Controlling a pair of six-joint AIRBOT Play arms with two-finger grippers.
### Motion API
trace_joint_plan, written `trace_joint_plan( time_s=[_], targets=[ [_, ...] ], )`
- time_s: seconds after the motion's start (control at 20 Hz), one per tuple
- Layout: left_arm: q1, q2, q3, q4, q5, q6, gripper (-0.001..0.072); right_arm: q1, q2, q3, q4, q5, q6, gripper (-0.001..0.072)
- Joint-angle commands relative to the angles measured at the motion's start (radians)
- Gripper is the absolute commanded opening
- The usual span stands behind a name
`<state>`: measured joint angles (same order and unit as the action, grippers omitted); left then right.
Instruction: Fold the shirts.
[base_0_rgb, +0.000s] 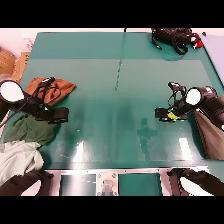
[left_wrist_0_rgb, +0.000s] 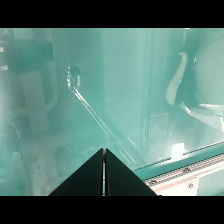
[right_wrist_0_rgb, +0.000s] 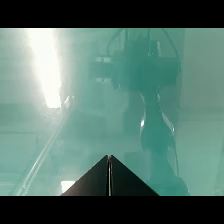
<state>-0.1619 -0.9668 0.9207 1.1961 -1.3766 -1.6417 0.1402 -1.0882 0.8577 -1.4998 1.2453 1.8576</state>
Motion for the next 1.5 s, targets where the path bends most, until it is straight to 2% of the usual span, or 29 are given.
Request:
trace_joint_plan(
  time_s=[0.0,0.55,0.7,0.9,1.0,1.05,1.1,1.15,1.2,1.3,1.35,1.45],
  targets=[
    [0.0,0.001,0.0,0.0,0.0,0.0,0.0023,0.001,0.001,0.0,0.0,0.0,0.0,0.0012],
    [0.0,0.001,0.0,0.0,0.0,0.0,0.0023,0.001,0.001,0.0,0.0,-0.003,0.0,0.0012],
    [0.0,0.001,0.0,0.0,0.01,0.0,0.0023,0.0,0.001,-0.001,-0.007,-0.045,0.0,0.0012],
    [0.0,0.001,0.0,0.001,0.135,0.0,0.0023,0.001,0.001,-0.001,0.0,-0.069,0.0,0.0012],
    [0.0,0.0,0.0,0.055,0.24,0.001,0.0025,0.0,0.001,-0.001,0.0,-0.101,0.0,0.0013],
    [0.0,0.0,0.0,0.153,0.307,0.0,0.0239,0.001,0.001,-0.001,0.0,-0.124,0.0,0.0013],
    [0.0,0.0,0.0,0.277,0.356,0.0,0.064,0.0,0.001,-0.001,0.001,-0.135,0.0,0.0014],
    [0.0,0.0,0.0,0.423,0.423,-0.017,0.0719,0.0,0.001,-0.001,0.0,-0.145,0.0,0.0059],
    [0.0,-0.001,0.0,0.543,0.48,-0.032,0.072,0.0,0.001,-0.001,0.0,-0.16,0.0,0.0185],
    [0.0,-0.03,0.0,0.718,0.566,-0.033,0.072,0.0,0.001,-0.001,0.0,-0.197,0.0,0.0285],
    [0.01,-0.068,0.0,0.753,0.584,-0.024,0.072,0.0,0.001,-0.001,0.0,-0.221,0.0,0.0311],
    [0.05,-0.176,0.0,0.753,0.587,0.023,0.072,-0.001,0.001,-0.001,0.0,-0.261,0.001,0.0311]
  ],
)
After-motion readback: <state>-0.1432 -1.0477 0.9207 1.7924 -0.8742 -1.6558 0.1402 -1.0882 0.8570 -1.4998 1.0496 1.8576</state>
